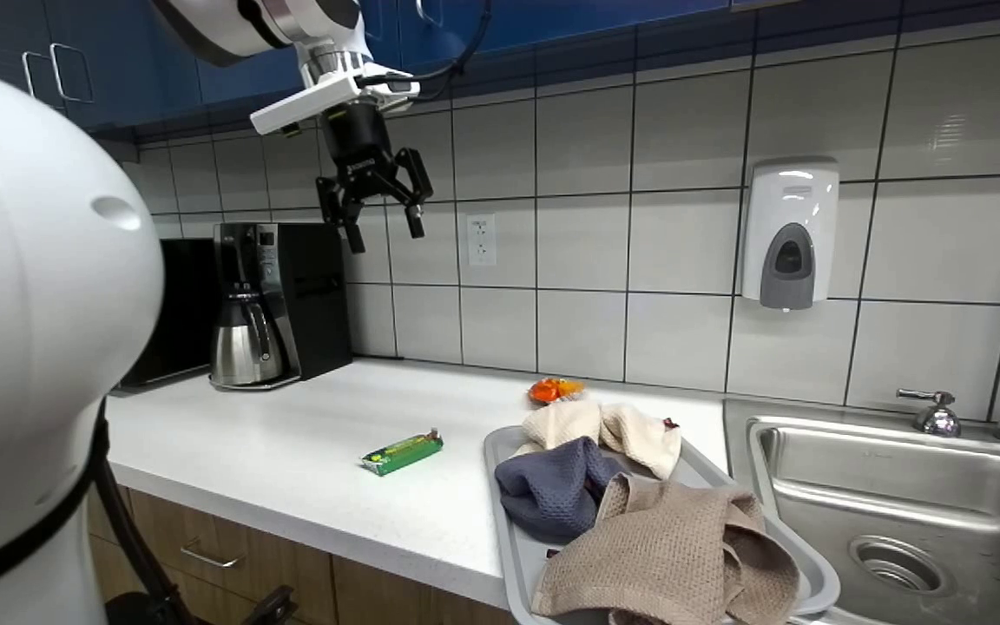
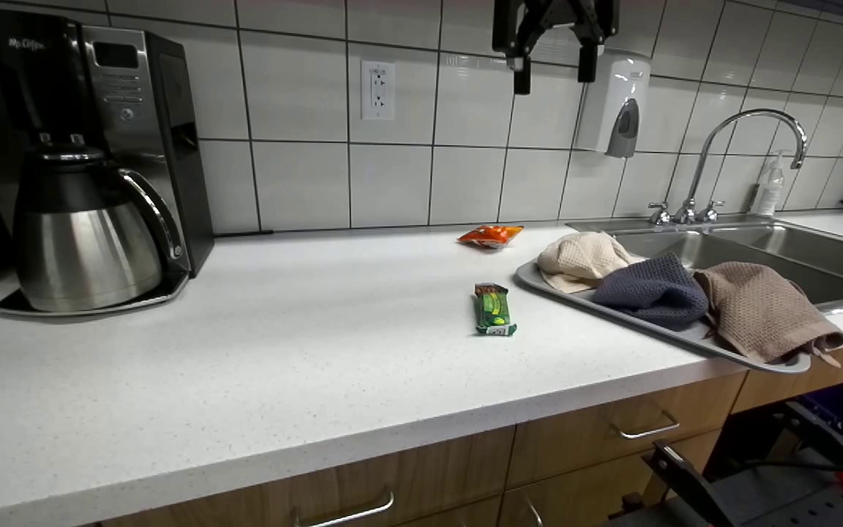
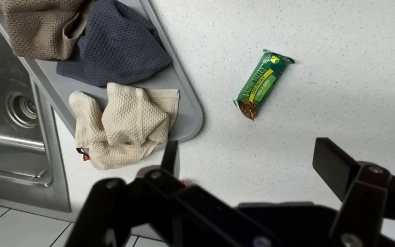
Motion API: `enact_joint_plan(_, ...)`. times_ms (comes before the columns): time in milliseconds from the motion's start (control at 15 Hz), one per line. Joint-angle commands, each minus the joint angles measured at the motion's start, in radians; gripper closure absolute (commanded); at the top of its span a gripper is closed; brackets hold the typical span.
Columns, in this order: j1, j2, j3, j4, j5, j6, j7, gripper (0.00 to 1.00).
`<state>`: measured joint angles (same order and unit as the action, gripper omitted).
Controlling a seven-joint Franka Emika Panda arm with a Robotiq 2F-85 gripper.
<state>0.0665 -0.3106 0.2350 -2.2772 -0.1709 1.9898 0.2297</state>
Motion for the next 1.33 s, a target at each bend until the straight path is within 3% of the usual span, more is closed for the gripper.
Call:
enact_joint_plan(0, 0.002, -0.031, -0.001, -0.060, -0.062, 0.080, 0.098, 0.00)
enact_joint_plan(600, -0.036, -0.042, -0.014, -0.161, -0.147, 0.172, 0.281, 0.00)
enact_joint_plan(1267, -0.106, -0.031, -0.103, -0.205, -0.151, 0.203, 0.275, 0.00)
